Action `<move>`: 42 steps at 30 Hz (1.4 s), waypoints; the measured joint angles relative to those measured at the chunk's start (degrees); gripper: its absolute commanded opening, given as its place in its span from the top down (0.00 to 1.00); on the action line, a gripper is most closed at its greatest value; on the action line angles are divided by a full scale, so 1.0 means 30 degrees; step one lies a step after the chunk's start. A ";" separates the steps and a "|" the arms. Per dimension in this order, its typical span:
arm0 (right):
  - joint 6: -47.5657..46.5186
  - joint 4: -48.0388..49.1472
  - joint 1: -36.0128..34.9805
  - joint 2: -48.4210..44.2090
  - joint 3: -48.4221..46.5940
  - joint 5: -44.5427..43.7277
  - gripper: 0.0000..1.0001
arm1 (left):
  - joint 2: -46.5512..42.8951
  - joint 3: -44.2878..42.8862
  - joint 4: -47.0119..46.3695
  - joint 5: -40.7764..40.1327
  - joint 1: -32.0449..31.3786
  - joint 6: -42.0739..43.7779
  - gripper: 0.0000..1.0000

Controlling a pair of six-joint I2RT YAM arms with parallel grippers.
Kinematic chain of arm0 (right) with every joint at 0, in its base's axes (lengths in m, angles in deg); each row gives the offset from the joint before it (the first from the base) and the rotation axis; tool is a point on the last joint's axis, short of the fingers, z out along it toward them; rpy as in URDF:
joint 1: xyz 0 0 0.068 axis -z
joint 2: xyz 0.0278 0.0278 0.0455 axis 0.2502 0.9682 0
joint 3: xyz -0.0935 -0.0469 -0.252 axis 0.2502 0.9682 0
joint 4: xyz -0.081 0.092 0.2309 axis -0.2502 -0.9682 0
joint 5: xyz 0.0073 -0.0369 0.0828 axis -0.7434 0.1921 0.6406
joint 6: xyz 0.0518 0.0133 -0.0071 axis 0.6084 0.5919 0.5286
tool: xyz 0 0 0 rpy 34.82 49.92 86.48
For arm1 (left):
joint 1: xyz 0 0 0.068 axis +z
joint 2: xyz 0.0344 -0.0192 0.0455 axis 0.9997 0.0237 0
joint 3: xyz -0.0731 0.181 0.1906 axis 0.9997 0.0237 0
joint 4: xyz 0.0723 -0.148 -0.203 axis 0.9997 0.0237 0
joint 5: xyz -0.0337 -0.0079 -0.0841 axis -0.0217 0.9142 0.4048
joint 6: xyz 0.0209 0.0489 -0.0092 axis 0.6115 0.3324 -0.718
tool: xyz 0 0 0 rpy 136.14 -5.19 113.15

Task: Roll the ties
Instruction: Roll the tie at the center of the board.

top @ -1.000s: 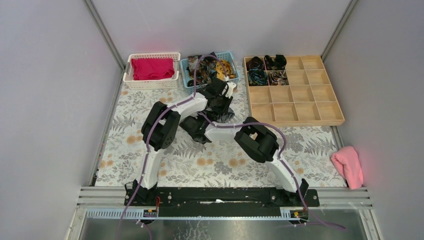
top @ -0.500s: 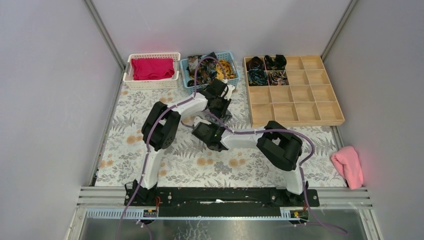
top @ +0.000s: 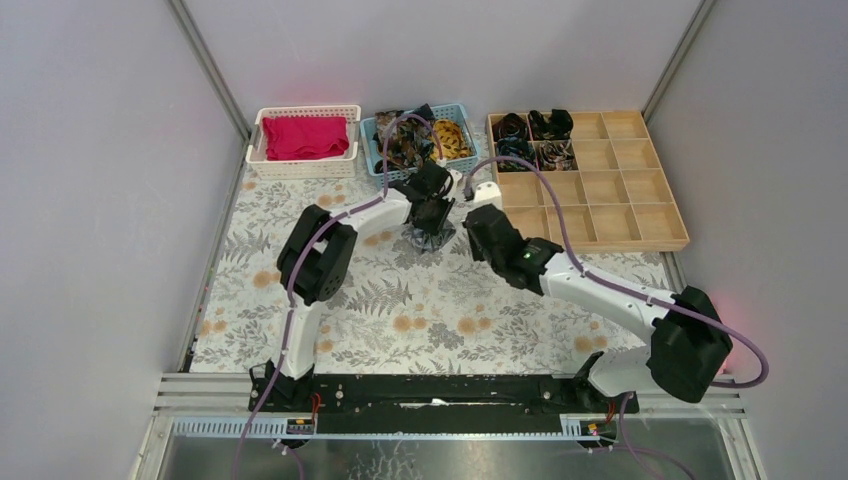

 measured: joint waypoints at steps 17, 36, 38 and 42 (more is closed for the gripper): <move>0.1217 0.1851 0.3235 0.1763 -0.0073 0.7992 0.62 | 0.0401 -0.0488 0.1909 -0.4860 -0.0998 -0.2550 1.00; -0.1851 -0.1195 0.0357 -0.1508 0.0911 0.4065 1.00 | 0.0903 -0.1348 0.3643 -0.6900 -0.1792 -0.1858 0.83; -0.1770 -0.1180 0.0357 -0.1515 0.0816 0.4248 1.00 | 0.0860 -0.1290 0.3730 -0.6965 -0.1792 -0.1858 0.74; -0.1625 -0.1086 0.0357 -0.1515 0.0954 0.4750 1.00 | 0.0605 -0.0969 0.3723 -0.7045 -0.1785 -0.1851 0.59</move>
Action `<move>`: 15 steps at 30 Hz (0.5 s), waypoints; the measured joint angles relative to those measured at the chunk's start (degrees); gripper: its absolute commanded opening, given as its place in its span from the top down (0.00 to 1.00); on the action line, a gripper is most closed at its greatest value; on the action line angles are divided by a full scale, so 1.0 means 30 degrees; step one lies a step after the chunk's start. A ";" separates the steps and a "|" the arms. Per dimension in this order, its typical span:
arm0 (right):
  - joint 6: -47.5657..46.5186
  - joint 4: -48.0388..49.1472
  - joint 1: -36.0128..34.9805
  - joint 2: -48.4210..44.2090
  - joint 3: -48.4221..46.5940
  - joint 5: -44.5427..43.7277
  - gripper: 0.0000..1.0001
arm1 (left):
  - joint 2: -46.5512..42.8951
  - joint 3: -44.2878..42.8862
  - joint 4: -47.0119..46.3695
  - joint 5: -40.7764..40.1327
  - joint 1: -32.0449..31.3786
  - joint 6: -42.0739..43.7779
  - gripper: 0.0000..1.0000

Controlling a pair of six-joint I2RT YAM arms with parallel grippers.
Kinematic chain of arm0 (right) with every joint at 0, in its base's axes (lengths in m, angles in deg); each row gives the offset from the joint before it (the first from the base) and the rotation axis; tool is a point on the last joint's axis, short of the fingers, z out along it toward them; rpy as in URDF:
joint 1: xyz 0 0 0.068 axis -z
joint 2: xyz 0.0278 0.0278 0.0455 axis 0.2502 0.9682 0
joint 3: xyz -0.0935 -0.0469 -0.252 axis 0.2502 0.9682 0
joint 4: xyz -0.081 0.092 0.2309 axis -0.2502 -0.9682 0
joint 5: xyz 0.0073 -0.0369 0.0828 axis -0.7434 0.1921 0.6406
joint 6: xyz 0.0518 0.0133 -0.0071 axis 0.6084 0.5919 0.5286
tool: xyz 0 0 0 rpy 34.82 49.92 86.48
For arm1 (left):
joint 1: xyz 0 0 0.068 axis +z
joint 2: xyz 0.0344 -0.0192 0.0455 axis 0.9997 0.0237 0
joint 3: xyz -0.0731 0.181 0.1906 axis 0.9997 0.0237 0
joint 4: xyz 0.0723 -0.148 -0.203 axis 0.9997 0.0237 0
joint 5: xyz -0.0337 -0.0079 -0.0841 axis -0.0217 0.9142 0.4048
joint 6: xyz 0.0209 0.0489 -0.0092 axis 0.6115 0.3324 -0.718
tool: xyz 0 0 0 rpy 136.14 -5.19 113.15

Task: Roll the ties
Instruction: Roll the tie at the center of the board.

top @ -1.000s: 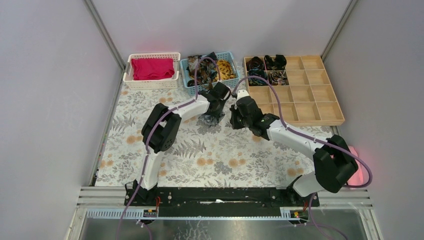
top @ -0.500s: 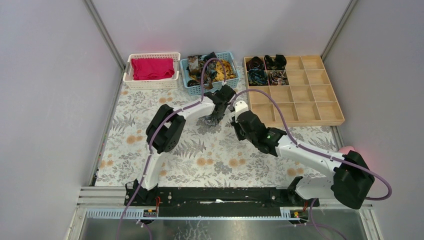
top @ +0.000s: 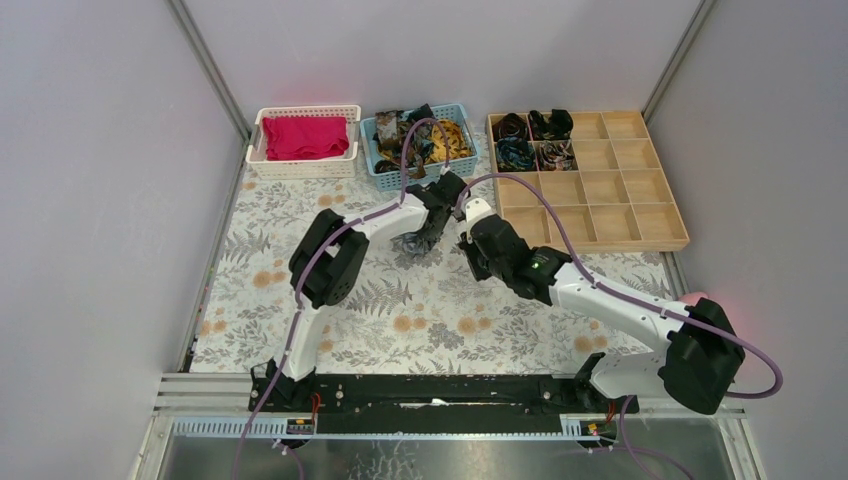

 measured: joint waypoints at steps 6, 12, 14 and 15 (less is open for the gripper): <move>0.0058 0.0095 0.0000 0.0000 0.0284 0.0270 1.00 | -0.0211 0.0197 -0.0029 0.0204 0.0211 0.0087 0.50; 0.0080 0.0240 0.0000 0.0000 0.0488 0.0510 1.00 | -0.0699 0.0670 -0.0168 0.0568 0.0466 0.0175 0.14; 0.0124 0.0364 0.0000 0.0015 0.0488 0.0743 1.00 | -0.0765 0.0721 -0.0131 0.0780 0.0568 0.0299 0.02; 0.0138 0.0430 0.0000 0.0044 0.0488 0.0809 1.00 | -0.0765 0.0729 -0.0102 0.0860 0.0663 0.0335 0.01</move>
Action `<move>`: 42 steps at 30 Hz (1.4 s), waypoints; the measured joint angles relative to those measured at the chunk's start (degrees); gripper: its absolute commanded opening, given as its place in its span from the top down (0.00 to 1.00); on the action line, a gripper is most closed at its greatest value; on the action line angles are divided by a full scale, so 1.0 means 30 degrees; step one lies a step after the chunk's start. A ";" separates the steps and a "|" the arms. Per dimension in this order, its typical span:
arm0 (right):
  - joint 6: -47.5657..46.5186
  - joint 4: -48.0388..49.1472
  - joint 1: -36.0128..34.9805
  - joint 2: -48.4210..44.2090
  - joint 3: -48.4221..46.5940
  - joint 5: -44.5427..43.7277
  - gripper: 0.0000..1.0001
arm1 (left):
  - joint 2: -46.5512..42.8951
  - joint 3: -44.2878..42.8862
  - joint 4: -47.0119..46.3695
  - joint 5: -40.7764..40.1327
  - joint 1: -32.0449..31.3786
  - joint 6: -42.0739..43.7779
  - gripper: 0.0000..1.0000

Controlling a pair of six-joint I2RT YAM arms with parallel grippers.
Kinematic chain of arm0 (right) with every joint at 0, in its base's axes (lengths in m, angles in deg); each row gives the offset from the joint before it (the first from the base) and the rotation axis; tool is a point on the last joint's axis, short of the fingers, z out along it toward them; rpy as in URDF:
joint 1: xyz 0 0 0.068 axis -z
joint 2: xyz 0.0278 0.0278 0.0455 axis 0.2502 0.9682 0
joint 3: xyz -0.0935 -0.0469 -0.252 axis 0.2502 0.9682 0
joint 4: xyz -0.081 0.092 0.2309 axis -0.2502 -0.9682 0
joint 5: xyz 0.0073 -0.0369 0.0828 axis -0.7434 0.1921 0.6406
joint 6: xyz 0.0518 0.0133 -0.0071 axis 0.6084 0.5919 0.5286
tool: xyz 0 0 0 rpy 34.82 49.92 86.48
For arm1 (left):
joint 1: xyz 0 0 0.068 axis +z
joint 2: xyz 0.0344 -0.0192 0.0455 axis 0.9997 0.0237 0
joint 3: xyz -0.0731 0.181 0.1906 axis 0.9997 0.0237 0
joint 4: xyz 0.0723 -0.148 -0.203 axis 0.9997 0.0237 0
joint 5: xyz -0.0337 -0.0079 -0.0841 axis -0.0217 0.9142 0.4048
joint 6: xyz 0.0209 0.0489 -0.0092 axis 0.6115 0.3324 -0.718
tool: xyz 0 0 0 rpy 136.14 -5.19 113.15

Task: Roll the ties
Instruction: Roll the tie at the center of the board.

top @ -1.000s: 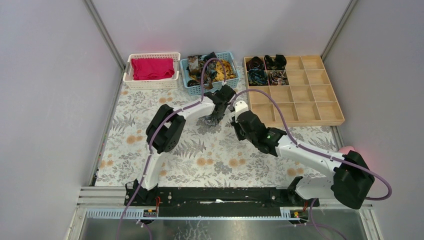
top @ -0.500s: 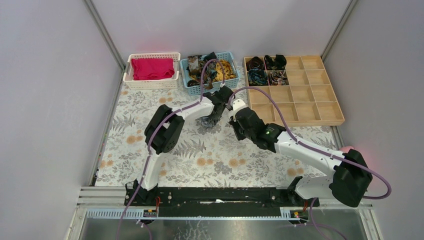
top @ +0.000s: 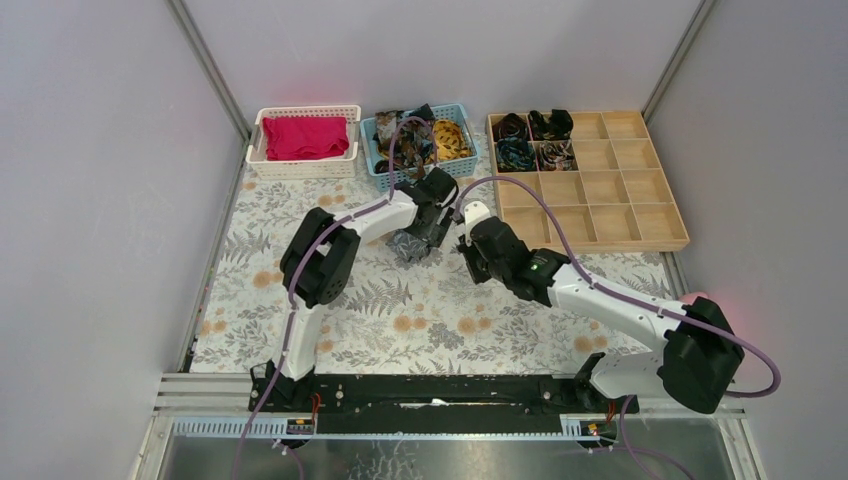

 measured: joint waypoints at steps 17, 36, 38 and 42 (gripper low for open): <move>-0.0408 0.0277 -0.0124 0.1654 -0.0291 0.0335 1.00 | 0.0335 -0.0627 0.0539 0.2018 0.0510 0.0546 0.07; -0.5872 -0.0488 -0.7541 1.4557 -0.9741 -1.1322 0.77 | 0.0736 -0.0612 0.0270 0.4626 0.0976 0.0954 0.43; -0.6535 -0.0474 -0.7555 1.5336 -1.0185 -1.1825 0.75 | 0.0736 -0.0612 0.0240 0.4685 0.0984 0.0991 0.43; -0.7832 -0.0342 -0.7555 1.6815 -1.0877 -1.2881 0.71 | 0.0736 -0.0597 0.0226 0.4758 0.0991 0.1086 0.43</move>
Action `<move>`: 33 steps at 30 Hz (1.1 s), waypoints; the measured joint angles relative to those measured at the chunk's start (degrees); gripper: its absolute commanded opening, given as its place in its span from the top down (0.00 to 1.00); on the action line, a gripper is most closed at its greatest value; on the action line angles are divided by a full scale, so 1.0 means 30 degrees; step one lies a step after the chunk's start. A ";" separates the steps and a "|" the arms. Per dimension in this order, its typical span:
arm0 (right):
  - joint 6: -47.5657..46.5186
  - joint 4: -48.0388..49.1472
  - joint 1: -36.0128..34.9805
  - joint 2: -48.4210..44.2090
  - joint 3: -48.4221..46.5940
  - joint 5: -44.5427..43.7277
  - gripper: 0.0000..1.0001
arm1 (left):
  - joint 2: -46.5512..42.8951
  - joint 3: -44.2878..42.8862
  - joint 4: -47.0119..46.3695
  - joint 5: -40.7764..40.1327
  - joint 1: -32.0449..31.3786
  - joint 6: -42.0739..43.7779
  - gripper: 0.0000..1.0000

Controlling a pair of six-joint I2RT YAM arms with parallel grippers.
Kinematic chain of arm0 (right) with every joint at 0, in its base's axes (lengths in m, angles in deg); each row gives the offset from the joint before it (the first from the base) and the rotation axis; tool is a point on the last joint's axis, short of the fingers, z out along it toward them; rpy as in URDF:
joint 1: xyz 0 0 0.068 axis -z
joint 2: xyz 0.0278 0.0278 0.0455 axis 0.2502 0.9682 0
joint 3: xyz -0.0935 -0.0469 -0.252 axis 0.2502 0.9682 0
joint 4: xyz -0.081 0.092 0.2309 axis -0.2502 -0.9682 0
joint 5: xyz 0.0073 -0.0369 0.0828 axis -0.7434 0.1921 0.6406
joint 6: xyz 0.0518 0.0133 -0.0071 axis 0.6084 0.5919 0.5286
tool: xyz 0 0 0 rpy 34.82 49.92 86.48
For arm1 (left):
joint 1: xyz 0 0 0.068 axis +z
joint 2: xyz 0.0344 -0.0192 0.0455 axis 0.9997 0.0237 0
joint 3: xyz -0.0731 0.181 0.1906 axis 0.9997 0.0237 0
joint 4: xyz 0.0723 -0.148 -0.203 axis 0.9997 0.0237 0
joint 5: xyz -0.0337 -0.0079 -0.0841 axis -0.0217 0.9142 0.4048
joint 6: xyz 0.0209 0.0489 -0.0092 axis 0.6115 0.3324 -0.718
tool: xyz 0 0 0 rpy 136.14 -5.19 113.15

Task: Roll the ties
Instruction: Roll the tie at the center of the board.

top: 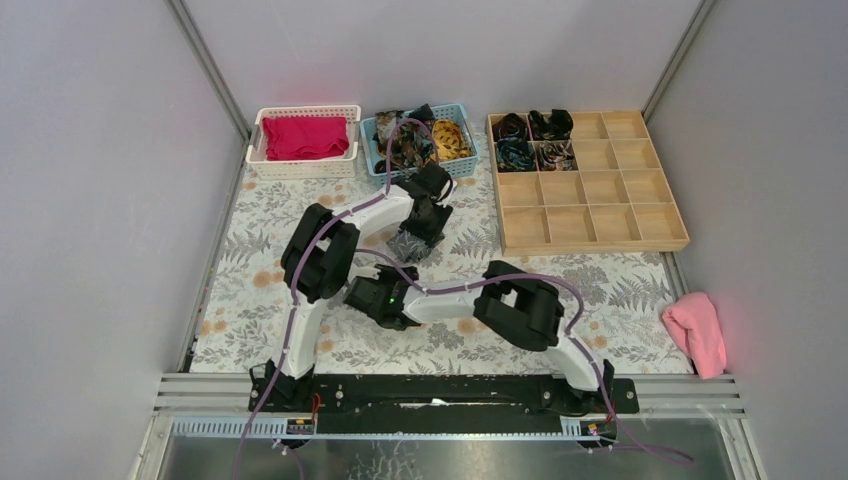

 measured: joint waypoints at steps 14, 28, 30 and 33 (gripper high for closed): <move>-0.7898 0.6521 -0.0583 0.3271 -0.0066 -0.5683 0.25 | 0.0066 0.0073 -0.0117 0.0153 0.0022 0.0248 0.40; -1.3289 1.1205 -0.0918 0.5275 -0.2178 -0.7730 0.18 | -0.0131 0.0233 -0.0306 0.0576 0.0248 0.0401 0.41; -1.3136 1.0717 -0.0525 0.5493 -0.2725 -0.7694 0.18 | -0.0131 0.0226 -0.0306 0.0590 0.0255 0.0415 0.41; -1.2080 0.8910 0.0175 0.5836 -0.3832 -0.7621 0.19 | -0.0131 0.0233 -0.0306 0.0597 0.0255 0.0430 0.42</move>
